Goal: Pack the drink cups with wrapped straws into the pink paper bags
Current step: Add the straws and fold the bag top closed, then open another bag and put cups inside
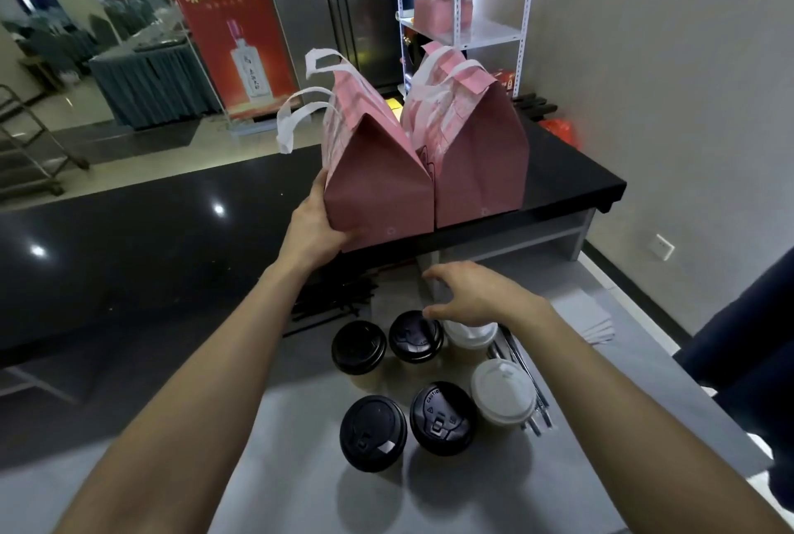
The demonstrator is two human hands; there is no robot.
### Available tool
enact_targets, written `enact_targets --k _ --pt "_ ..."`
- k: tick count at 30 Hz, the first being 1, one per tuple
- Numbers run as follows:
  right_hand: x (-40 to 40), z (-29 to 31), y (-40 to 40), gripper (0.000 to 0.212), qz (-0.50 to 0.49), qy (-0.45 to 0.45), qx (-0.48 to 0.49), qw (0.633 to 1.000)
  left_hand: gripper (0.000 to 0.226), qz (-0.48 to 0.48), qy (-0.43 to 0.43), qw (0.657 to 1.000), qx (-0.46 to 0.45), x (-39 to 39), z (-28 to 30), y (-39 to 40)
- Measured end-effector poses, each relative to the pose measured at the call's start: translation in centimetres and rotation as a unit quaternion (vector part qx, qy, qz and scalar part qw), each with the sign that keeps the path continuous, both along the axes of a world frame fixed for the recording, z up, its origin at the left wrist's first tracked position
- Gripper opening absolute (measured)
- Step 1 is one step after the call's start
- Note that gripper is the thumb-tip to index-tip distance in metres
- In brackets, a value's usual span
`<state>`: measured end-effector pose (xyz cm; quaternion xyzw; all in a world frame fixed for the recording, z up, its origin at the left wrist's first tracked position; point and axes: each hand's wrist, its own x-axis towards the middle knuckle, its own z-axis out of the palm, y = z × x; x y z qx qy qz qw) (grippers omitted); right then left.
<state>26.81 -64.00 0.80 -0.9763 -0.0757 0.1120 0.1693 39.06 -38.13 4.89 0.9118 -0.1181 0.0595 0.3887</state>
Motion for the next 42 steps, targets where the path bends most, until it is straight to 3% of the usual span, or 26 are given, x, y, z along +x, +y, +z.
enact_targets --k 7,13,17,22,30,36,42 --pt "0.2 0.4 2.1 0.080 0.013 0.001 0.005 1.000 0.143 0.005 0.037 0.999 0.027 -1.8 1.2 1.8" --pt "1.1 1.1 9.2 0.077 0.083 -0.018 0.006 0.996 0.081 -0.003 0.046 0.970 0.240 -8.5 1.6 12.2" --pt "1.1 1.0 17.2 0.076 0.149 -0.006 0.000 0.989 0.074 0.025 0.116 0.933 0.341 -14.6 -1.1 21.6" --pt "-0.7 0.2 29.1 0.076 0.213 0.008 -0.016 0.977 0.077 0.107 0.183 0.904 0.371 -21.7 -4.2 33.4" --pt "-6.2 -1.4 51.2 0.078 0.255 0.007 -0.057 0.965 0.067 0.131 0.203 0.893 0.381 -30.9 -4.8 52.0" --pt "-10.4 0.2 67.8 0.077 0.274 -0.040 -0.011 0.961 0.068 0.108 0.201 0.905 0.360 -36.9 -3.7 62.5" --pt "-8.6 2.0 78.8 0.096 0.221 -0.069 0.120 0.966 0.051 0.072 0.206 0.952 0.216 -41.0 -3.2 67.5"
